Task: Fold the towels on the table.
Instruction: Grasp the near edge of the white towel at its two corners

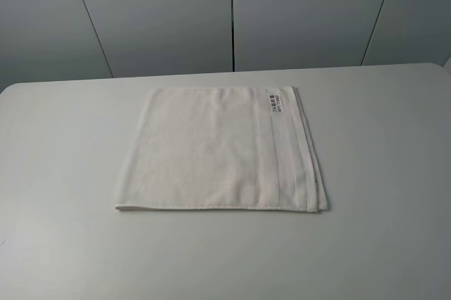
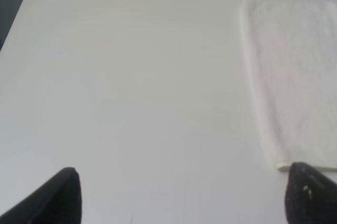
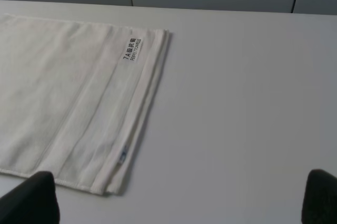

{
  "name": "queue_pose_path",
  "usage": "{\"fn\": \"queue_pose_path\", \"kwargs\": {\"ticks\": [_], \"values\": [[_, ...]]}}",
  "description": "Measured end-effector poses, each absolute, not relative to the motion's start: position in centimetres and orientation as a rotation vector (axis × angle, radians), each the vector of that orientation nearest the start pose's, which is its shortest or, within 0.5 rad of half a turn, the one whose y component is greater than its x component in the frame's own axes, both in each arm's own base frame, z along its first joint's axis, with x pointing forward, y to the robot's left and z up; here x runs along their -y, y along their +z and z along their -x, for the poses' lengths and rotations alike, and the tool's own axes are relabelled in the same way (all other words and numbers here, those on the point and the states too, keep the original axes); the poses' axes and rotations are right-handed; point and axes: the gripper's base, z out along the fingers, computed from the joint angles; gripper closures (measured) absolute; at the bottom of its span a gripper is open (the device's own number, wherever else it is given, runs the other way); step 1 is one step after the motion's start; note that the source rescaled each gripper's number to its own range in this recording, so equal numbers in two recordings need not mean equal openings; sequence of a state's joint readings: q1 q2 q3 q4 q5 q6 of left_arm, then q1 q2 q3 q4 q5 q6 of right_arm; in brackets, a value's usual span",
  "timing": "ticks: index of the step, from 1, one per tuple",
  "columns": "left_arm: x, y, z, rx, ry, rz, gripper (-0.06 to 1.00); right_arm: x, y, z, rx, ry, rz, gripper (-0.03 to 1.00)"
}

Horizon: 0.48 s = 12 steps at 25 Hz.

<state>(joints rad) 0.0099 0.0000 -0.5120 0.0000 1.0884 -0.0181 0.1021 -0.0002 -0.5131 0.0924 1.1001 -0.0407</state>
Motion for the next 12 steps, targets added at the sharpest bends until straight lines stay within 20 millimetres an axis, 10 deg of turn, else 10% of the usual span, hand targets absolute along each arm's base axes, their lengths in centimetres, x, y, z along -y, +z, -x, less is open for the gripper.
{"fn": "queue_pose_path", "kwargs": {"ticks": [12], "values": [[0.01, 27.84, 0.75, -2.060, -0.005, 0.029, -0.05, -0.66, 27.80, 0.91, -2.064, 0.151, 0.151, -0.03]]}}
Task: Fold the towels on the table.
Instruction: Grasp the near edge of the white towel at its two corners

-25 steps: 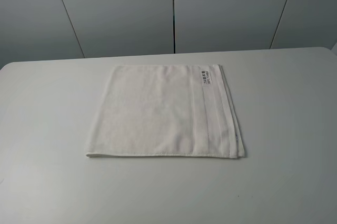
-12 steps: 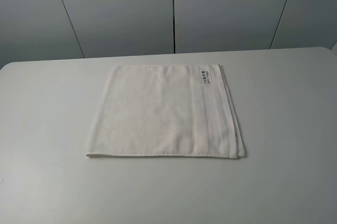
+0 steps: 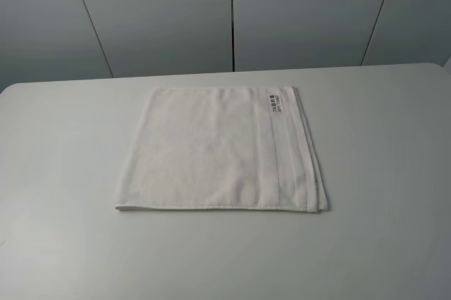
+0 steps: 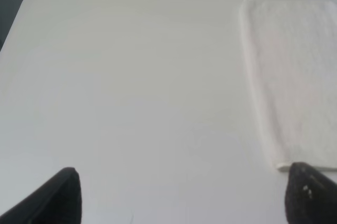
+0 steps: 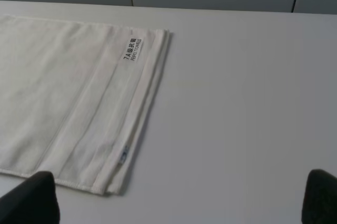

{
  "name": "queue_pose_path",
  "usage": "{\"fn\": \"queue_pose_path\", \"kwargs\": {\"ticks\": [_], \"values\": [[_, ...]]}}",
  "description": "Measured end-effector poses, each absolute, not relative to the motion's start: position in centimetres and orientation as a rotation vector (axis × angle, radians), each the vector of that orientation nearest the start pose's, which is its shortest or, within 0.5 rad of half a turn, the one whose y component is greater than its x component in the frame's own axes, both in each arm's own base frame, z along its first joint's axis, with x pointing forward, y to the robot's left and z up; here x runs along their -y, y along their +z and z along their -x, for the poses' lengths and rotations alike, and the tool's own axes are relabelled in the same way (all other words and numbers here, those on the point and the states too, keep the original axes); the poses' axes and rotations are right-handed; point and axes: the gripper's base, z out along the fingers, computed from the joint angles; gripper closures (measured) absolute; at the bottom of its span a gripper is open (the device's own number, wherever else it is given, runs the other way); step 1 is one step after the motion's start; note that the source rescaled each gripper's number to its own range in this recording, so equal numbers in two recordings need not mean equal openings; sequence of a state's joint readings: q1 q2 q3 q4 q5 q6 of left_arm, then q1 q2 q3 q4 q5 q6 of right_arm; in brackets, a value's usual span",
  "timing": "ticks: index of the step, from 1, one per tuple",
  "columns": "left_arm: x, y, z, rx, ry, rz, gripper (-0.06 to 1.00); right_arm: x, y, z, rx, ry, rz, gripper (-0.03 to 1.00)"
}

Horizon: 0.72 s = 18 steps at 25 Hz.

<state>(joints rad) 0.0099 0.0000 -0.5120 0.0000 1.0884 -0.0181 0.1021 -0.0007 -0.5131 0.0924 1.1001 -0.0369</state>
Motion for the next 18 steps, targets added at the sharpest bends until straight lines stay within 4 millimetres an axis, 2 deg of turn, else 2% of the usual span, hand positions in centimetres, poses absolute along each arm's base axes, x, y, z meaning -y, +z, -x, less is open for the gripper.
{"fn": "queue_pose_path", "kwargs": {"ticks": [9, 15, 18], "values": [[0.0, 28.5, 0.3, -2.083, 0.025, -0.022, -0.05, -0.6, 28.0, 1.0, -2.060, 0.138, 0.148, -0.03], [0.0, 30.4, -2.9, -2.207, 0.107, -0.193, -0.05, -0.5, 30.0, -0.4, -2.120, 0.072, 0.202, -0.03], [-0.1, 31.1, -5.5, -2.290, 0.156, -0.331, -0.05, -0.6, 31.3, -2.2, -2.186, 0.037, 0.251, -0.03]]}}
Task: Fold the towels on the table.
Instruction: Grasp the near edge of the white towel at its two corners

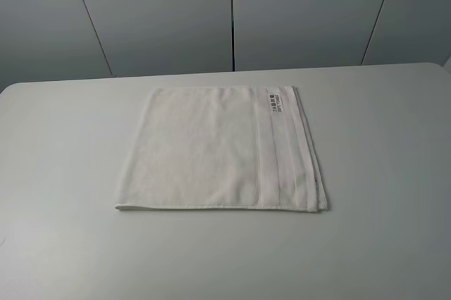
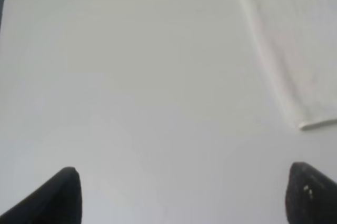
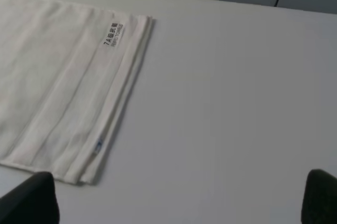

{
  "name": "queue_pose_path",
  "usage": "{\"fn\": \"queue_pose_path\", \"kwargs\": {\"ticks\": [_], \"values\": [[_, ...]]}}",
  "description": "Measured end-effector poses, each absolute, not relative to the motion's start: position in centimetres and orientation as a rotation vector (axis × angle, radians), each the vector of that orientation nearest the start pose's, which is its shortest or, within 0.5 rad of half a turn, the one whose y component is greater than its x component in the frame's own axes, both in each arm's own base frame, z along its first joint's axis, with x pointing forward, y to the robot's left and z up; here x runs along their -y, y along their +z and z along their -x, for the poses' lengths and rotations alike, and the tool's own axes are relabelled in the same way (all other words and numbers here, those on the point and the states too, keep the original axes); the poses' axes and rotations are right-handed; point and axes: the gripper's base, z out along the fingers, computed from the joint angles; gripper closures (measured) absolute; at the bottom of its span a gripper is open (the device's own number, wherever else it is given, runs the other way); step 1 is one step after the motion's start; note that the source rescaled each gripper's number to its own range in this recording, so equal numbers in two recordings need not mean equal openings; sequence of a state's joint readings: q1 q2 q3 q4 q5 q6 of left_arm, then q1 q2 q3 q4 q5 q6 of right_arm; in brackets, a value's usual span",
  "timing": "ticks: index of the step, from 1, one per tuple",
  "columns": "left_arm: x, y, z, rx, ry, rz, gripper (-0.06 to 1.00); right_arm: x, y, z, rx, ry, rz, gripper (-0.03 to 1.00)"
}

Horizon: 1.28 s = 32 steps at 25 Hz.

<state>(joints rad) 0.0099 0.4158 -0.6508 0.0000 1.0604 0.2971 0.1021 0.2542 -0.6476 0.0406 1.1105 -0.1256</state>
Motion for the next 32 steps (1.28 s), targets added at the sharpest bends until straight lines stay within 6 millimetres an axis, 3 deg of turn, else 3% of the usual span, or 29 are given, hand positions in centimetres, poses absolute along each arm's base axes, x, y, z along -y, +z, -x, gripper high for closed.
{"fn": "queue_pose_path", "kwargs": {"ticks": [4, 8, 14, 20, 24, 32], "values": [[-0.1, 31.6, -9.3, -2.395, 0.192, -0.519, -0.05, -1.2, 32.8, -5.5, -2.291, 0.036, 0.364, -0.03], [0.2, 31.3, -12.9, -2.465, 0.174, -0.700, -0.05, -2.3, 32.7, -10.4, -2.435, 0.099, 0.521, -0.03], [1.3, 27.9, -18.1, -2.544, 0.109, -0.956, -0.05, -3.9, 29.5, -17.0, -2.636, 0.163, 0.792, -0.03], [5.3, 24.2, -21.9, -2.405, 0.181, -1.386, -0.05, -5.4, 26.3, -19.9, -2.600, 0.171, 1.212, -0.03], [7.8, 20.9, -23.5, -2.338, 0.229, -1.630, -0.05, -6.0, 25.3, -20.9, -2.490, 0.202, 1.424, -0.03], [11.5, 14.1, -24.7, -2.290, 0.195, -1.956, -0.05, -6.7, 24.1, -22.1, -2.371, 0.255, 1.566, -0.03]]}}
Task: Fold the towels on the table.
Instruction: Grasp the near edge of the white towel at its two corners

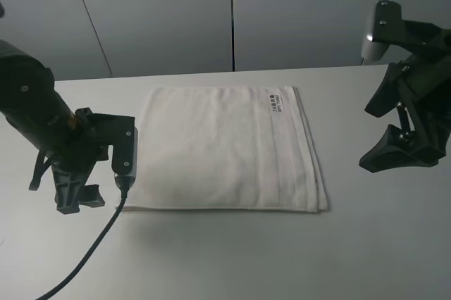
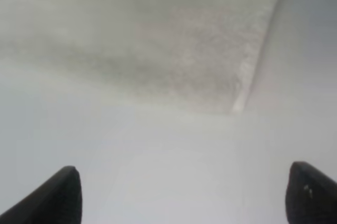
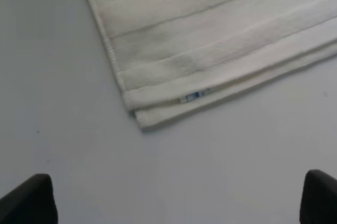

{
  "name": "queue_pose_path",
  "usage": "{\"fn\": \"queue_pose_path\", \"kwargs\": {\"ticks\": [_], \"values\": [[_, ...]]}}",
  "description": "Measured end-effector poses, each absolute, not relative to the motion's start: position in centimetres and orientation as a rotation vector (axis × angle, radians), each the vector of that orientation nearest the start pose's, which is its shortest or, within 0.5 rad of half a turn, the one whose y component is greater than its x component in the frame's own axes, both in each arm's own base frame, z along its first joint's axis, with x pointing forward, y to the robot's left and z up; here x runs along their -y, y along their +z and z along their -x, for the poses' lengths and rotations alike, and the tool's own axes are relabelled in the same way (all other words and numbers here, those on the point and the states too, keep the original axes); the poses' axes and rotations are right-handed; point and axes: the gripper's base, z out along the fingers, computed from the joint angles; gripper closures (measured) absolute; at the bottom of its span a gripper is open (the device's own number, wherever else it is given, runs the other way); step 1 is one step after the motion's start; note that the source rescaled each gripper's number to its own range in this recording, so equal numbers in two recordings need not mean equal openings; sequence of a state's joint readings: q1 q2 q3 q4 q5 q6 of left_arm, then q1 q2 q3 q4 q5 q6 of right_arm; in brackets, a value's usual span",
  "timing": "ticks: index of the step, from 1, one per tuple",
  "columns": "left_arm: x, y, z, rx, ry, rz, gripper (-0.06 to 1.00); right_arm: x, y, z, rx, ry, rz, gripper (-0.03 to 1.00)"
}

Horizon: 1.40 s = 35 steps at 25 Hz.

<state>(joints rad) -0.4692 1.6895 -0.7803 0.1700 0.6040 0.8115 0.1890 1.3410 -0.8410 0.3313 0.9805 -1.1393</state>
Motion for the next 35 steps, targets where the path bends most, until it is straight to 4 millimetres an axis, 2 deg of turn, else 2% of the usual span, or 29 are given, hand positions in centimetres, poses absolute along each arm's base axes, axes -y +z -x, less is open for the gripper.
{"fn": "queue_pose_path", "kwargs": {"ticks": [4, 12, 19, 26, 30, 35], "values": [[12.6, 11.9, -24.6, -2.271, 0.173, -2.038, -0.05, -6.9, 23.0, -22.6, -2.397, 0.285, 1.580, -0.03], [13.8, 10.1, -24.0, -2.264, 0.142, -2.110, -0.05, -8.3, 21.1, -23.0, -2.410, 0.338, 1.682, -0.03], [13.8, 9.3, -24.0, -2.274, 0.126, -2.133, -0.05, -8.6, 20.2, -23.3, -2.416, 0.344, 1.731, -0.03], [14.0, 9.0, -24.2, -2.284, 0.120, -2.135, -0.05, -10.6, 19.7, -22.7, -2.277, 0.224, 1.963, -0.03], [14.0, 8.9, -24.2, -2.286, 0.120, -2.137, -0.05, -11.4, 18.2, -22.8, -2.269, 0.224, 2.062, -0.03], [14.0, 8.9, -24.2, -2.290, 0.116, -2.134, -0.05, -13.6, 15.6, -23.0, -2.218, 0.219, 2.161, -0.03]]}}
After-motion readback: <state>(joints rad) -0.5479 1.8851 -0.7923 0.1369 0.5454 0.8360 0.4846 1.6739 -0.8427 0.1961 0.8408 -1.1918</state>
